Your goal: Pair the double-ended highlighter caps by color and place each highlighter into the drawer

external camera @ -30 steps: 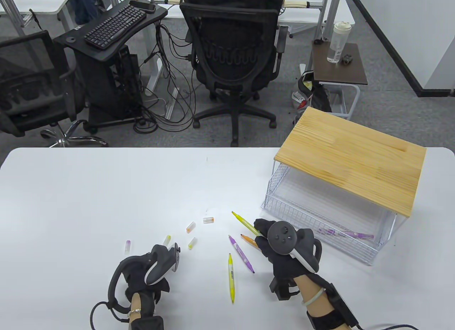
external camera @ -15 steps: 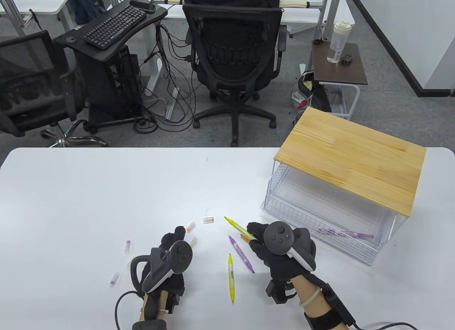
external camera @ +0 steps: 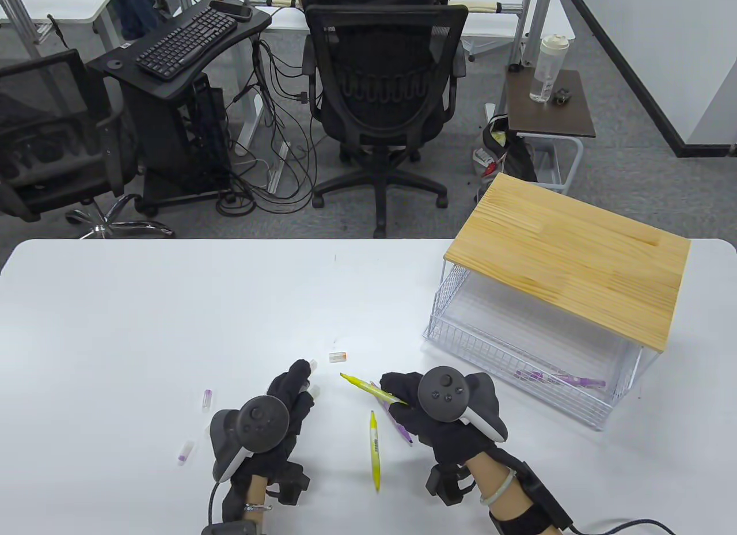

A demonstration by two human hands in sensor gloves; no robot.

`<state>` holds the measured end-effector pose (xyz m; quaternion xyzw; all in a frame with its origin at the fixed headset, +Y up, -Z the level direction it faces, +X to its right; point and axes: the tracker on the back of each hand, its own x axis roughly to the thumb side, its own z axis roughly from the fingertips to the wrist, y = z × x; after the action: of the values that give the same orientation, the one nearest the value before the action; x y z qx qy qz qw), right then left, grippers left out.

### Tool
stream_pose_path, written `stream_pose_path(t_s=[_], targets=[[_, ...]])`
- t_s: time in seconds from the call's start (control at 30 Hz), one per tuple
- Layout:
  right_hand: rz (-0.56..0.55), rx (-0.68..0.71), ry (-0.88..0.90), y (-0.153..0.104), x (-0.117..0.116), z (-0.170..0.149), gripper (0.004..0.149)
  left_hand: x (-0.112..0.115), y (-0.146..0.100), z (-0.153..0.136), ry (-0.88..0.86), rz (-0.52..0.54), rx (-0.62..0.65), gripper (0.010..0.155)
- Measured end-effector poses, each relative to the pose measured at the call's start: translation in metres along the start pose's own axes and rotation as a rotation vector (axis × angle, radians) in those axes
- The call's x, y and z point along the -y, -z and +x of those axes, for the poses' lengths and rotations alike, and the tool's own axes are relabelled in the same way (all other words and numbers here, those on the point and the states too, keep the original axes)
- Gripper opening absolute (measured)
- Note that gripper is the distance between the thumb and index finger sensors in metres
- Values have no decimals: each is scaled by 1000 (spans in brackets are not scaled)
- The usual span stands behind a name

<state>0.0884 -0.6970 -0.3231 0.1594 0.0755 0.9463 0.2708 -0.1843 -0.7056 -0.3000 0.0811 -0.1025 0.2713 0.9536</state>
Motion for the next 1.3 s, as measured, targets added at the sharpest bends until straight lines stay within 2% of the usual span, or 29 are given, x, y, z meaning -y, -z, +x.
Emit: stream_pose_path(t_s=[0.17, 0.33, 0.6, 0.87, 1.07, 1.17, 1.3], targets=[[41, 50, 59, -2, 2, 3, 52, 2, -2, 2, 63, 32, 14, 52], [52, 66, 40, -3, 0, 6, 52, 6, -2, 4, 70, 40, 16, 49], [40, 52, -1, -2, -5, 6, 51, 11, -3, 12, 116, 43, 44, 48], [43, 51, 2, -2, -5, 6, 50, 19, -2, 20, 234, 39, 73, 47], [41, 40, 78, -1, -2, 1, 52, 26, -3, 29, 271, 32, 108, 48], [7, 32, 120, -2, 3, -3, 53, 26, -3, 27, 210, 41, 106, 49], [-22, 23, 130, -2, 9, -8, 50, 24, -3, 22, 32, 42, 97, 48]])
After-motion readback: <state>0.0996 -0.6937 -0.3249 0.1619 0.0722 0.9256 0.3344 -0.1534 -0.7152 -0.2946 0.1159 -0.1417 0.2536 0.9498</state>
